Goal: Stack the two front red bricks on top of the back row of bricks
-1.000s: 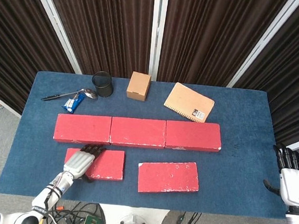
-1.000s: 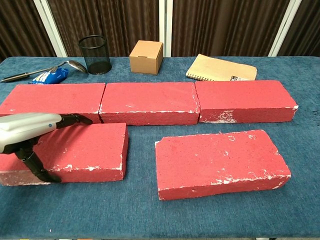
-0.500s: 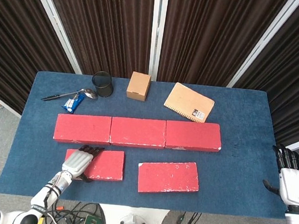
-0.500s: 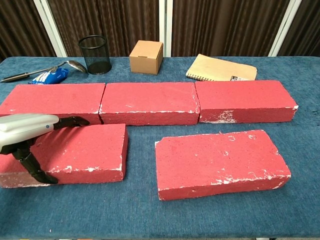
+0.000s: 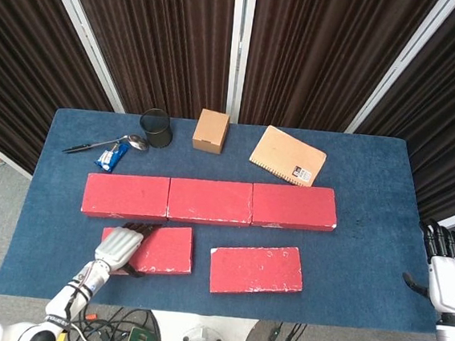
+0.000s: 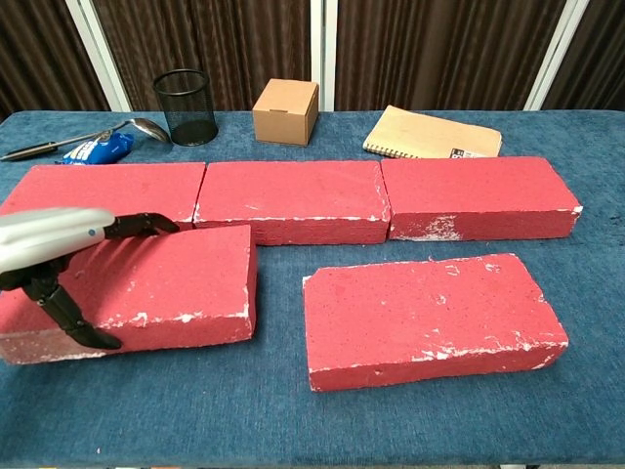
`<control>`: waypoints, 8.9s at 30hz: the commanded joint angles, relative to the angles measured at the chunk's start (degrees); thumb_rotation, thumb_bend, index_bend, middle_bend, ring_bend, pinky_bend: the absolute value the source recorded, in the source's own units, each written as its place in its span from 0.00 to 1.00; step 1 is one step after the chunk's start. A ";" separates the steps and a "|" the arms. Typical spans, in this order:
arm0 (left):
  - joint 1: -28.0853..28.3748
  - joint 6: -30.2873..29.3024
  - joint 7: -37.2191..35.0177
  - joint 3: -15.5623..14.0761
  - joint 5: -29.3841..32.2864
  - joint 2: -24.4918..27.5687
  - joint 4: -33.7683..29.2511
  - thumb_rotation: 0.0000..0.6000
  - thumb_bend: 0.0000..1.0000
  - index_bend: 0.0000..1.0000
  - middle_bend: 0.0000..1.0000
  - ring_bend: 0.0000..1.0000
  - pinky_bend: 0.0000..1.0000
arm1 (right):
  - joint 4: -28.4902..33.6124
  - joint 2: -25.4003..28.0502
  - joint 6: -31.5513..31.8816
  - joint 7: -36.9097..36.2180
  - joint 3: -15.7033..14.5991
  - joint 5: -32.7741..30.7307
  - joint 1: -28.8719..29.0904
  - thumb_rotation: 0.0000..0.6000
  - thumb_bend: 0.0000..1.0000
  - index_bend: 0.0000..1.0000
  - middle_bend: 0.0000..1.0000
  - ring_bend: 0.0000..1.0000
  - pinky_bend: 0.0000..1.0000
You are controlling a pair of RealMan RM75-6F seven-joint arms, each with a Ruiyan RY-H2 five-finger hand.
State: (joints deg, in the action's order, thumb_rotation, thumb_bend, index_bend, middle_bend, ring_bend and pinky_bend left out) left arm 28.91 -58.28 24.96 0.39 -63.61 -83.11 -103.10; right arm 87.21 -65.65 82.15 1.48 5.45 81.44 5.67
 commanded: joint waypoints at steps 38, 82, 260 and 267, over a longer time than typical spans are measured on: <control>21.29 24.38 -17.03 11.14 5.77 2.13 23.58 1.00 0.00 0.10 0.23 0.26 0.20 | 4.10 2.03 0.49 2.74 1.18 0.32 0.98 1.00 0.09 0.00 0.00 0.00 0.00; 24.72 20.54 -12.52 6.64 13.42 1.66 22.31 1.00 0.00 0.10 0.22 0.24 0.19 | 4.06 1.99 -1.63 3.00 0.85 -0.98 1.84 1.00 0.09 0.00 0.00 0.00 0.00; -9.89 -6.37 -31.08 2.77 -10.35 20.87 9.84 1.00 0.00 0.01 0.00 0.00 0.00 | 8.18 -21.62 -31.06 16.32 -4.71 -10.91 27.90 1.00 0.00 0.00 0.23 0.17 0.00; -10.11 -6.27 -31.34 2.87 -10.52 21.25 9.50 1.00 0.00 0.01 0.00 0.00 0.00 | 9.82 -19.90 -28.29 15.03 -5.82 -6.98 26.75 1.00 0.00 0.00 0.26 0.20 0.00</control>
State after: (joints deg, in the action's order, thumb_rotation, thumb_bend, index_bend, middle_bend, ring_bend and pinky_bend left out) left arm 18.81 -64.56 -6.37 3.25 -74.12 -61.85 -93.60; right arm 96.24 -86.29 53.06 16.81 0.00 73.46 32.80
